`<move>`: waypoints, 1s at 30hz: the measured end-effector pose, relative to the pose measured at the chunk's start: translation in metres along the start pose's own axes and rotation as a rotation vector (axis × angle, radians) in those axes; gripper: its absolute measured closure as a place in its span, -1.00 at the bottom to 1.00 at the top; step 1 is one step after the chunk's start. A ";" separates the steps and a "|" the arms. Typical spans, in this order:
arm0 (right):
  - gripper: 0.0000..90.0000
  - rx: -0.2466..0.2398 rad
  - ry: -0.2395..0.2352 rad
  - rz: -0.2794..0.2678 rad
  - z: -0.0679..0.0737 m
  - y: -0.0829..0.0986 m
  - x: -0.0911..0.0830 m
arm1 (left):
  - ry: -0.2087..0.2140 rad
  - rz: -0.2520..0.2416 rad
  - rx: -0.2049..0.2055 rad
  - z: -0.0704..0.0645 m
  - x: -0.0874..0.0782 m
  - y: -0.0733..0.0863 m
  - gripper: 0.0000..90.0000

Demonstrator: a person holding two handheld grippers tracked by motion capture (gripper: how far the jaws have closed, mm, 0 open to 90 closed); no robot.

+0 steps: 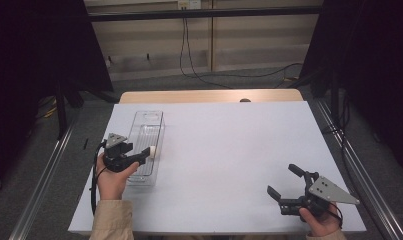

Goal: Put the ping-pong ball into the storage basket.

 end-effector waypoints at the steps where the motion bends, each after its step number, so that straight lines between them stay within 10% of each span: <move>1: -0.98 -0.001 0.001 0.000 0.000 0.000 0.000 | 0.000 0.000 0.000 0.000 0.000 0.000 -0.35; 30: -0.98 0.003 0.002 -0.002 0.000 0.000 0.001 | 0.009 -0.043 0.004 -0.009 -0.005 -0.005 -0.73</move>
Point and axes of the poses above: each handheld gripper's, and its own axes: x roughly forward along the jaws, y roughly out of its underside, z roughly to its left, the point moved 10 cm from there along x, roughly forward along the jaws, and after that the axes turned 10 degrees about -x, right-handed, at the moved point
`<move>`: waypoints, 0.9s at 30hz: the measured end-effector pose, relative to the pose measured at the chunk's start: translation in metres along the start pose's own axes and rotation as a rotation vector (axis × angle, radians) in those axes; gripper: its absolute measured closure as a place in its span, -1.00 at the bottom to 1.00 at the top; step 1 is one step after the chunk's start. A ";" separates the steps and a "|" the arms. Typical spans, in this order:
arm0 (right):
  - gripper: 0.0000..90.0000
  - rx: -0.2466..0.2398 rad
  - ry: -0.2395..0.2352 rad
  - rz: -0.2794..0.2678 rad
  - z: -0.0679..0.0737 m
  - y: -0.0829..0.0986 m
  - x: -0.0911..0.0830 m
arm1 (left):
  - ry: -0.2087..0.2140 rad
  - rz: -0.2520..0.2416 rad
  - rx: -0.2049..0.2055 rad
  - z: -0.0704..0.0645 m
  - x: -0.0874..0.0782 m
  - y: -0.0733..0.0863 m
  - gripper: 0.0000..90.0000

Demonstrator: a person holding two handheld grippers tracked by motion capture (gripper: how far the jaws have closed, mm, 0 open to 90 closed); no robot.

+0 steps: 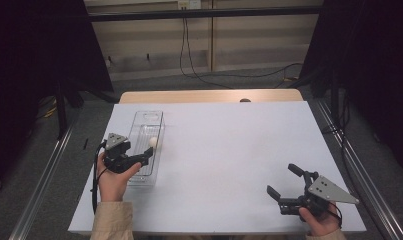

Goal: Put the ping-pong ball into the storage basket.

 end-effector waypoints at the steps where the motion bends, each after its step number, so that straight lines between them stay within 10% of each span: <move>1: -0.98 0.002 0.001 0.001 0.000 0.000 0.000 | 0.004 -0.009 0.002 -0.001 -0.001 -0.001 -0.78; 27: -0.98 0.007 0.009 0.002 -0.002 0.001 -0.003 | 0.045 -0.100 0.033 -0.010 -0.008 -0.005 -0.93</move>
Point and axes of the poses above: each handheld gripper's, and its own axes: x roughly forward along the jaws, y roughly out of its underside, z roughly to its left, the point moved 10 cm from there along x, roughly forward along the jaws, and after that the axes turned 10 degrees about -x, right-handed, at the moved point
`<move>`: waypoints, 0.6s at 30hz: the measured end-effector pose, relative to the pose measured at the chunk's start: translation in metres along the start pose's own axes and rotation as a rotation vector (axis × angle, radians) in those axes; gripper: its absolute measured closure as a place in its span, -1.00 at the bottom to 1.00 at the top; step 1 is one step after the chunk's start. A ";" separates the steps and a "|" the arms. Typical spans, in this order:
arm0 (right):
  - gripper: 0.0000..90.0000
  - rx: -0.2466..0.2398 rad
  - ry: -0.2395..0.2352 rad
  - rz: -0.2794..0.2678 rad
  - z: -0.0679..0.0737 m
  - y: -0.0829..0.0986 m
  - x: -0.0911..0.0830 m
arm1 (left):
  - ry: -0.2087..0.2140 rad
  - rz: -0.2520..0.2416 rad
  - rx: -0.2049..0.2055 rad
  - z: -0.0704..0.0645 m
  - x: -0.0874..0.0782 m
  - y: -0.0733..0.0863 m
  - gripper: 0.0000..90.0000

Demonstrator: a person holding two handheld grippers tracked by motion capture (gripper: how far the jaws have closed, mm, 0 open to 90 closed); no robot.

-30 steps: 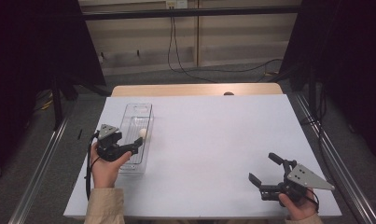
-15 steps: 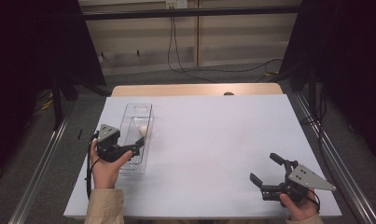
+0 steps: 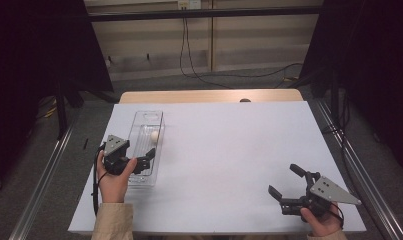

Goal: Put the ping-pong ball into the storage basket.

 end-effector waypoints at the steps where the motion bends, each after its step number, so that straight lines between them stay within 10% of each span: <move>1: -0.98 0.000 0.000 0.000 0.000 0.000 0.000 | 0.000 0.000 0.000 0.000 0.000 0.000 -0.93; 18: -0.98 0.002 0.001 -0.002 0.000 0.000 0.000 | 0.030 -0.048 0.005 -0.005 -0.008 -0.001 -0.93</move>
Point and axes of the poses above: each handheld gripper's, and its own axes: x roughly forward along the jaws, y roughly out of its underside, z roughly to its left, the point moved 10 cm from there along x, roughly forward along the jaws, and after that the axes turned 10 degrees about -x, right-handed, at the moved point
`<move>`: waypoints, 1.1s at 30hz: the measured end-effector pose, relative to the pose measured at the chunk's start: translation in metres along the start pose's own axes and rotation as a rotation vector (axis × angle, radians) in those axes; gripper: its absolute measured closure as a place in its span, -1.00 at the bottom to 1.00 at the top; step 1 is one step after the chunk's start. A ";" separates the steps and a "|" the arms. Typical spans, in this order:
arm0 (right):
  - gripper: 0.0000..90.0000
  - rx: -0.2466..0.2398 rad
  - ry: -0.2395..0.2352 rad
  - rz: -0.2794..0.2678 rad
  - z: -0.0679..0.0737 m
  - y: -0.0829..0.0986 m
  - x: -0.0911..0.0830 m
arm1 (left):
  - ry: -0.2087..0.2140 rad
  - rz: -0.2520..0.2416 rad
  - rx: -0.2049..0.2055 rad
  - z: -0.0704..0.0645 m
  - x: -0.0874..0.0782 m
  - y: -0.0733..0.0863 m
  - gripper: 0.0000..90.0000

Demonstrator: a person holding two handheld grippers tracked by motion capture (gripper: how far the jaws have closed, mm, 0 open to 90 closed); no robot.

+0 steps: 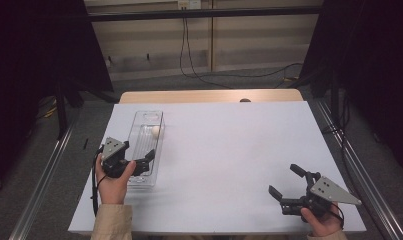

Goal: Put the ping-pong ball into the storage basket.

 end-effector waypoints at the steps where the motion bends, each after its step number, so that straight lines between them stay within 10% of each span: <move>1: -0.98 0.002 0.002 -0.001 0.000 0.000 0.000 | -0.005 0.005 0.010 0.001 -0.001 0.000 -0.93; 33: -0.98 0.001 0.003 -0.001 -0.001 0.001 0.000 | 0.013 -0.045 0.039 -0.001 -0.014 0.011 -0.93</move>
Point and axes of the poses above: each handheld gripper's, and its own axes: x roughly forward along the jaws, y roughly out of its underside, z roughly to its left, the point moved 10 cm from there along x, roughly forward along the jaws, and after that the axes turned 10 degrees about -x, right-handed, at the moved point
